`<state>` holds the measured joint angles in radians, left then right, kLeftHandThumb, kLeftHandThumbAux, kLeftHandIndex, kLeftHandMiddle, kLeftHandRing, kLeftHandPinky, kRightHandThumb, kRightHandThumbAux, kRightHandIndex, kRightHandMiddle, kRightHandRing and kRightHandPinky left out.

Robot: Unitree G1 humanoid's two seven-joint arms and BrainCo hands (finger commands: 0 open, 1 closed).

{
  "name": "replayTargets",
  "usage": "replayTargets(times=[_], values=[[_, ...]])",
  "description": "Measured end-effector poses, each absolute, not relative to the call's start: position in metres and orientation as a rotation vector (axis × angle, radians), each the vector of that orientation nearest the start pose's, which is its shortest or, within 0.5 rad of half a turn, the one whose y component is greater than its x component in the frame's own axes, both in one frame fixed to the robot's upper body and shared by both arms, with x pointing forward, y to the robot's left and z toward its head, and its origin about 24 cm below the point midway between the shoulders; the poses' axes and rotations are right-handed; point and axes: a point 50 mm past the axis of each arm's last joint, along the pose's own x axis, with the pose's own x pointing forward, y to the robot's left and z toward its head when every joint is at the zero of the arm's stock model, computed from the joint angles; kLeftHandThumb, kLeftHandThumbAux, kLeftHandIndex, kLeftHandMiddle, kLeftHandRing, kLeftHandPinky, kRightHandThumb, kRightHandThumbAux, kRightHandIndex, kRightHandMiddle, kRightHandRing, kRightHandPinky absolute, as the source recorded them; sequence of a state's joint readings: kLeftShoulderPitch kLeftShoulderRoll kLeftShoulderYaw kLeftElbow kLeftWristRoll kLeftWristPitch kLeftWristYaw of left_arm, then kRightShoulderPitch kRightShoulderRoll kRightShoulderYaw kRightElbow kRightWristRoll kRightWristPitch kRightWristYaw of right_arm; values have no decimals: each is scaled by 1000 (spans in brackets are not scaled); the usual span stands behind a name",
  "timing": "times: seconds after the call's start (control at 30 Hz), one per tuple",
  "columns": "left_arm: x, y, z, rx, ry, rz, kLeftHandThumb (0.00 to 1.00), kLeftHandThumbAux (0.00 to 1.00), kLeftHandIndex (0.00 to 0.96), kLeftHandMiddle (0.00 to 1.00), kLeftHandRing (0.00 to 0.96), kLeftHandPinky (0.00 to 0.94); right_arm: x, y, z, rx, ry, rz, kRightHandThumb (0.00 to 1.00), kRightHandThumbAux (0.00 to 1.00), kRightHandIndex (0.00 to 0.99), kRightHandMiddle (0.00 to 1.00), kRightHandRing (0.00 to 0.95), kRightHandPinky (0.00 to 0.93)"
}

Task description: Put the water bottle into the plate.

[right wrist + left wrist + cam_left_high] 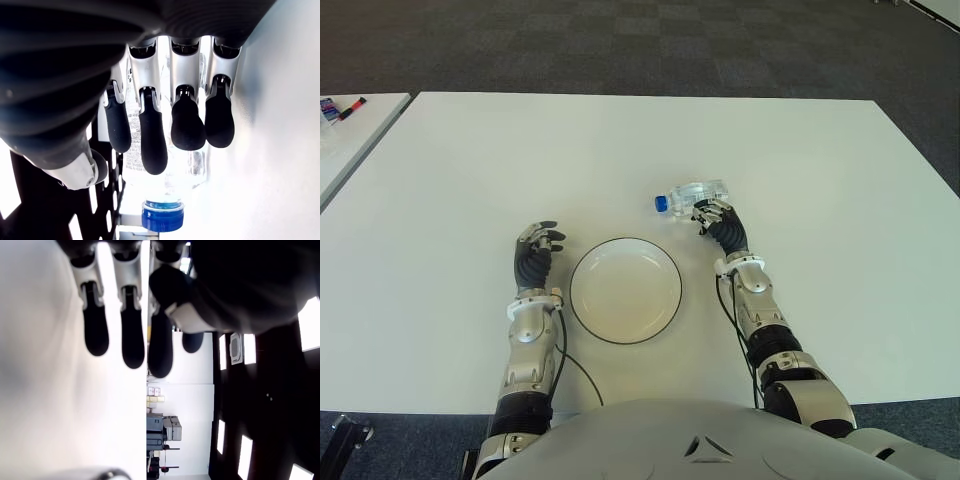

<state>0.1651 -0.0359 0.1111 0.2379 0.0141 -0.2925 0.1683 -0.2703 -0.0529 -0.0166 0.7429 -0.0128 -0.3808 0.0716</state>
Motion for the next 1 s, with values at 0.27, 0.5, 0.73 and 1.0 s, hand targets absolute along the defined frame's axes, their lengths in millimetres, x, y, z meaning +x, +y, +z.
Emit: replayTargets(times=[0.27, 0.5, 0.73, 1.0], values=[[203, 185, -21, -1, 104, 322, 945, 655, 387, 531, 467, 514, 284, -145, -19, -65, 95, 127, 839, 683, 400, 570, 746, 657], [204, 185, -21, -5, 100, 322, 945, 654, 386, 530, 474, 511, 282, -143, -19, -60, 89, 135, 840, 682, 401, 569, 747, 669], [204, 186, -20, -3, 99, 322, 944, 655, 386, 531, 468, 493, 280, -142, -19, -58, 83, 143, 839, 683, 399, 568, 745, 663], [204, 186, -20, -2, 97, 322, 945, 655, 388, 530, 466, 487, 272, -141, -18, -45, 70, 139, 841, 682, 402, 571, 757, 709]])
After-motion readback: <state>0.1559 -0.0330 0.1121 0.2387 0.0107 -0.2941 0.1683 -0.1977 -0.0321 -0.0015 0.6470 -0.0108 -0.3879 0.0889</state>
